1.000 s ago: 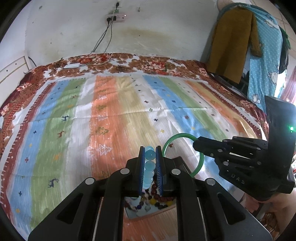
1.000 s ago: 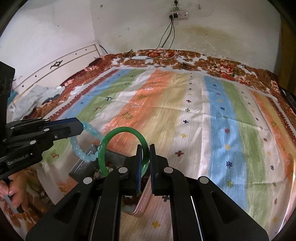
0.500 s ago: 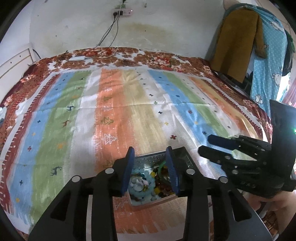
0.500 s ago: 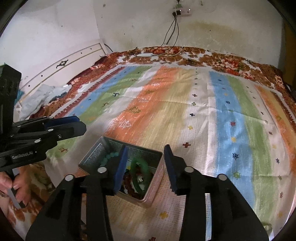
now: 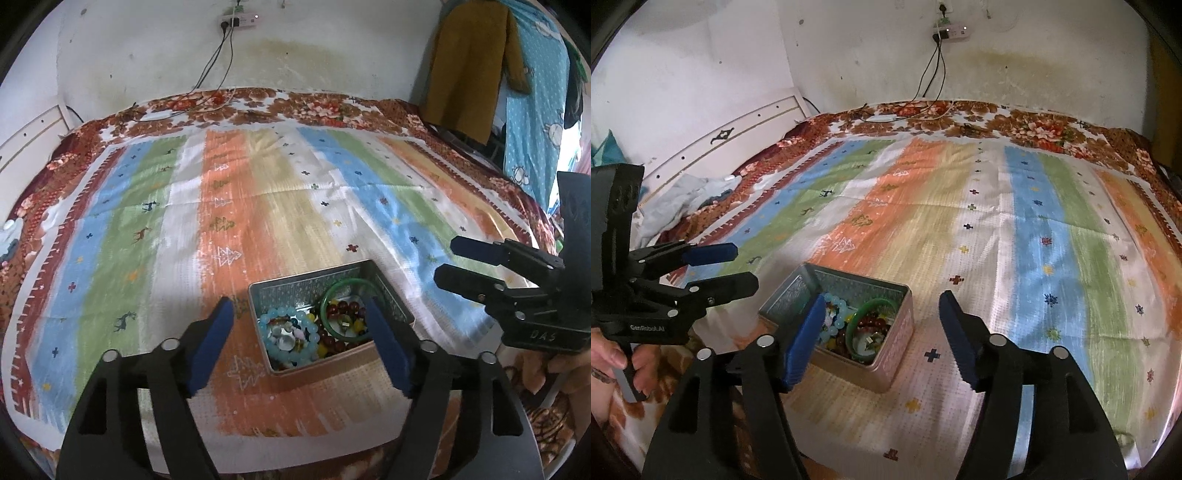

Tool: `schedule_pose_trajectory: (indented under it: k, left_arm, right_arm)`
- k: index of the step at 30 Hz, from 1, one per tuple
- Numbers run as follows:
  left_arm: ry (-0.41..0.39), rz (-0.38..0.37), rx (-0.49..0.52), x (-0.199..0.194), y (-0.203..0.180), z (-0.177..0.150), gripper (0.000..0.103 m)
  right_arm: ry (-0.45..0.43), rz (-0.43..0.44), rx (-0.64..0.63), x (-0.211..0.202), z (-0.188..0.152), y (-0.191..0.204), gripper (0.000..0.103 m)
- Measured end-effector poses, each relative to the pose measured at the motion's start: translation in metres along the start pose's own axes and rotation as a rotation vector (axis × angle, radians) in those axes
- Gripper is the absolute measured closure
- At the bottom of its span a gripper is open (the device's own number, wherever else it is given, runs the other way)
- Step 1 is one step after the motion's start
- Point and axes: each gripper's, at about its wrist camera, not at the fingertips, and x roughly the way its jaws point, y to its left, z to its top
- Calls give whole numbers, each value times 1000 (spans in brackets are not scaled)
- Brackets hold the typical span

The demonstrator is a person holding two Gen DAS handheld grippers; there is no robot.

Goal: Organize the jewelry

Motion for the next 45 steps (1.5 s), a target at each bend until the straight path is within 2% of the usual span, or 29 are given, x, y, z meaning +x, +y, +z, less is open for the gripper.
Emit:
schedule_pose_trajectory:
  k: [6,13,25,45]
  left_arm:
    - [-19,23,28,-5,-7,-6,11]
    - [-26,55,35,-10,-10,-10,6]
    - [-71,99,22,-18,-10,-13,6]
    - [-47,111,53,-13,-16,-16,6]
  right_arm:
    - [-9,0,5,-7,-6,-2,22]
    - [-22,9,-14,-14,-11,2,13]
    - [-14,25,40,-18,-17,-6,12]
    - [-24,18,12,-23,-24,0,12]
